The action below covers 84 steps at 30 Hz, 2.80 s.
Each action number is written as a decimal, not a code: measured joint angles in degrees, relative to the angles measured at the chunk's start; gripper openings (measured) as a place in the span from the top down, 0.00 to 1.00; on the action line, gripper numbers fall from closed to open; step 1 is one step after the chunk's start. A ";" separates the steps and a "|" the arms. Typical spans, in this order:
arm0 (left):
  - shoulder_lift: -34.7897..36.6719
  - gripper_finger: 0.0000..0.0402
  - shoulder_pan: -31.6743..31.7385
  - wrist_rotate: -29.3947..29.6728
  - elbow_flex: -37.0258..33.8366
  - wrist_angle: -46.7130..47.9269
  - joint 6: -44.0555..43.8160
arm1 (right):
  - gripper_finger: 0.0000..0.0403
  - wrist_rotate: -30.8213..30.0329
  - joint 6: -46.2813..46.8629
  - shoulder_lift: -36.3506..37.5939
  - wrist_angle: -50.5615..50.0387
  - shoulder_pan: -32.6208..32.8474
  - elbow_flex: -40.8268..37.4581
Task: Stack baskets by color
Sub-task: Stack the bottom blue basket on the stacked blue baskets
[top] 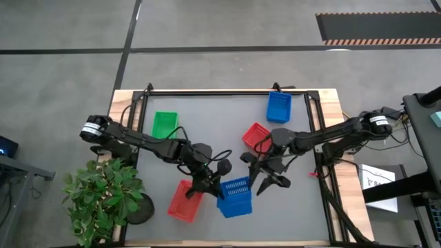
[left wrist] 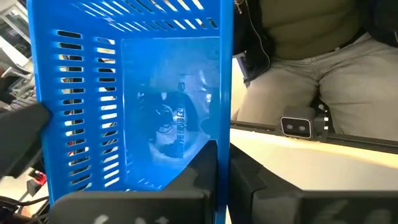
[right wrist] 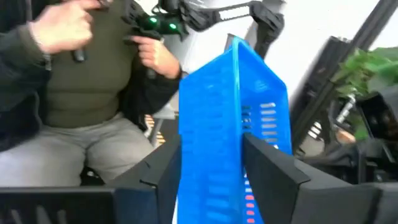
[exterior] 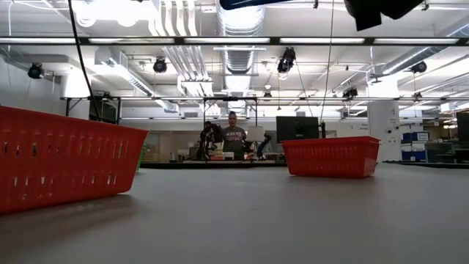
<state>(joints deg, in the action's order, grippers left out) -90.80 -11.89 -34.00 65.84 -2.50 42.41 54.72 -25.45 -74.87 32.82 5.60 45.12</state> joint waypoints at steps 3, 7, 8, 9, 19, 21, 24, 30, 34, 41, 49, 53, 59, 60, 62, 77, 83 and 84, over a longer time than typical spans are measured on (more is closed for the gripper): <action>0.00 1.00 0.20 0.02 -0.12 0.07 -0.02 | 0.68 1.13 -0.08 -1.17 0.10 -0.49 1.30; -0.02 1.00 0.79 0.09 -0.15 0.07 -0.07 | 0.80 1.30 -0.06 -3.23 0.07 -0.38 3.19; -0.02 1.00 0.95 0.06 -0.17 0.07 -0.09 | 0.83 1.47 -0.07 -3.75 0.07 -0.38 3.70; -0.02 1.00 1.01 0.04 -0.26 0.13 -0.11 | 0.86 1.81 -0.04 -4.23 0.02 -0.38 4.11; 0.05 0.99 1.47 0.71 -1.28 0.33 -5.02 | 0.97 3.63 -8.13 -6.20 -18.40 -0.36 10.66; 0.17 0.96 1.87 1.29 -1.42 0.39 -6.32 | 0.98 3.31 -9.10 -6.14 -21.48 -0.36 11.63; 0.35 0.87 2.43 2.41 -1.74 0.40 -7.40 | 0.98 2.63 -10.39 -5.96 -25.05 -0.34 12.86; 1.31 0.69 2.78 9.27 -1.93 5.73 -7.37 | 0.98 -5.37 -21.33 -4.44 -38.81 -0.34 14.98; 3.04 0.63 2.82 19.90 -2.39 10.60 -7.32 | 0.98 -14.36 -27.50 -3.02 -46.32 -0.32 15.21; 6.89 0.60 2.89 35.30 -2.66 15.71 -7.10 | 0.98 -29.04 -24.14 -0.16 -52.83 -0.27 15.00; 12.30 0.60 2.82 46.37 -3.88 18.18 -12.27 | 0.98 -48.83 -16.64 2.24 -62.97 -0.42 15.01; 14.34 0.60 2.85 48.16 -3.99 18.04 -17.93 | 0.98 -65.34 -13.58 2.45 -65.09 -0.52 14.72; 15.38 0.60 2.89 49.40 -4.24 17.77 -25.90 | 0.98 -88.99 -5.49 2.54 -69.60 -5.00 14.76; 15.39 0.60 2.89 49.42 -4.38 17.81 -26.71 | 0.98 -89.19 -3.99 2.54 -70.72 -6.40 14.76; 15.32 0.60 2.87 49.44 -4.93 17.68 -27.96 | 0.98 -88.94 -0.52 2.54 -72.33 -9.26 14.68; 15.50 0.60 2.78 45.45 -16.33 -0.42 -30.01 | 0.98 -74.11 -5.24 3.59 -69.40 -17.45 9.66; 15.52 0.60 2.15 40.70 -17.52 -4.58 -30.02 | 0.98 -62.80 -13.41 5.49 -61.14 -12.13 9.19; 15.52 0.60 2.08 40.69 -17.52 -5.38 -29.77 | 0.98 -60.04 -16.11 5.53 -60.39 -10.61 9.09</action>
<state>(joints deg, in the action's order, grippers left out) -75.29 -9.80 6.69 48.31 -7.88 12.64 -5.32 -41.56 -69.34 -27.57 -5.01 54.21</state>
